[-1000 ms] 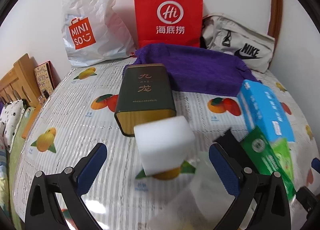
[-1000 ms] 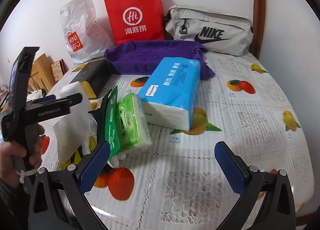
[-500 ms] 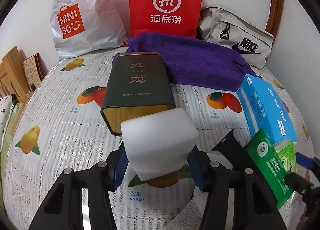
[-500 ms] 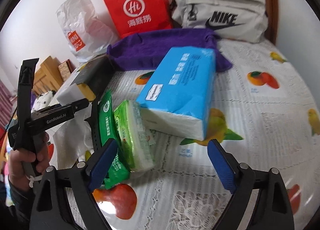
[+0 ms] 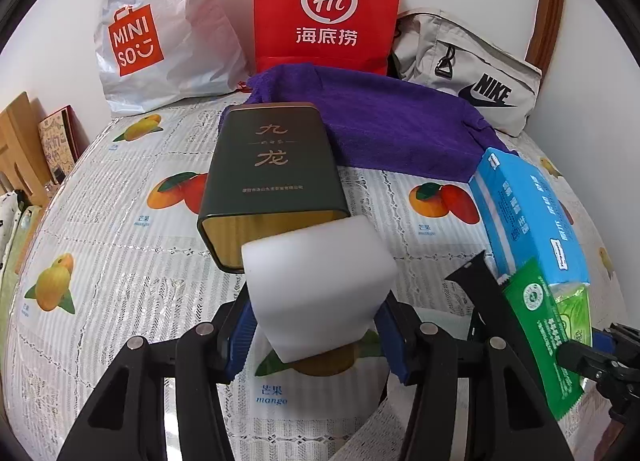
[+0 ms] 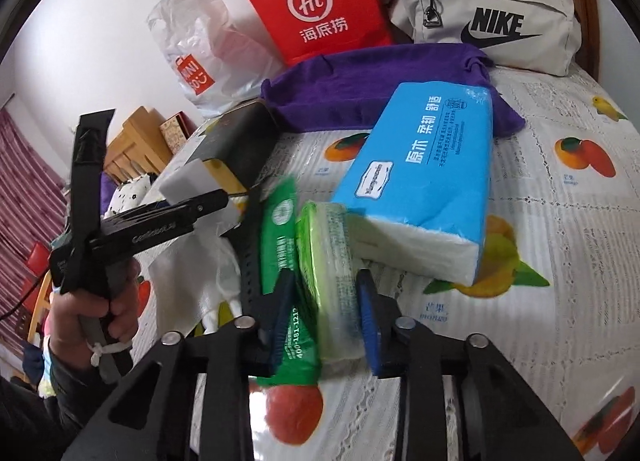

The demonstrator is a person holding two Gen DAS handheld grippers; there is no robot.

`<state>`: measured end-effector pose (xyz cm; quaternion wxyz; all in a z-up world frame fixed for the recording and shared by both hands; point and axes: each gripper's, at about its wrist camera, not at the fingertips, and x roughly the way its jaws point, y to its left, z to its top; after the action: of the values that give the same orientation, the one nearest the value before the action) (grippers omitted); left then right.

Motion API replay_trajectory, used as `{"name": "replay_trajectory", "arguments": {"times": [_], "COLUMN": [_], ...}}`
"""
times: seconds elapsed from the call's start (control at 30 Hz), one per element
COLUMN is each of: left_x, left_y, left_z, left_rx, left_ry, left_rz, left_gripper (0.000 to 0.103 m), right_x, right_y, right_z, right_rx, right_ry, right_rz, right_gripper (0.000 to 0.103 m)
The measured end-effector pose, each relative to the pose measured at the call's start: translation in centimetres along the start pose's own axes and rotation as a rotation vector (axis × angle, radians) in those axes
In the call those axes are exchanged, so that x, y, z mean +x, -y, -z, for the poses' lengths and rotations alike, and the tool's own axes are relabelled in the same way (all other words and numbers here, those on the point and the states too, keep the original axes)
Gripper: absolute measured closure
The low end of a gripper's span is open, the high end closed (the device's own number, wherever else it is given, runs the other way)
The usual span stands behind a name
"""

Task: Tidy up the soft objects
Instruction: 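Grasp the small green tissue pack with the right tool while the left holds the foam block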

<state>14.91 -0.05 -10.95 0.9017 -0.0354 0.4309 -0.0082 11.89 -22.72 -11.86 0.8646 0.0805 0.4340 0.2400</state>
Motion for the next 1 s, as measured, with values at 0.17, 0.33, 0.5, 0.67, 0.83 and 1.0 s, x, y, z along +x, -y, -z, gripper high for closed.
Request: {"name": "replay_trajectory", "arguments": {"times": [0.17,0.33,0.5,0.67,0.83,1.0], "left_x": [-0.2,-0.4,-0.3,-0.3,-0.3,-0.3], "left_y": [-0.2,-0.4,-0.2,-0.3,-0.1,-0.1], "left_z": [0.1,0.4,0.3,0.3,0.4,0.4], "left_rx": [-0.005,-0.004,0.011,0.006,0.013,0.009], "left_ry": [-0.001,0.002,-0.001,-0.009,-0.008,-0.003], "left_rz": [0.004,-0.009,-0.022,-0.019,-0.021,-0.018], "left_gripper": [0.051,0.051,0.051,0.05,0.05,0.05], "right_x": [-1.4,-1.9,-0.7,-0.1,-2.0,-3.5], "right_y": [0.1,0.1,-0.3,0.0,0.4,0.8], "right_z": [0.5,0.8,0.9,0.7,0.7,1.3], "right_rx": [-0.004,-0.014,-0.058,-0.041,-0.015,-0.021], "right_ry": [0.01,0.016,-0.003,-0.009,0.015,0.026], "right_rz": [0.013,0.056,0.135,0.14,0.121,0.19], "right_gripper": [0.082,0.083,0.079,0.081,0.082,0.083]}}
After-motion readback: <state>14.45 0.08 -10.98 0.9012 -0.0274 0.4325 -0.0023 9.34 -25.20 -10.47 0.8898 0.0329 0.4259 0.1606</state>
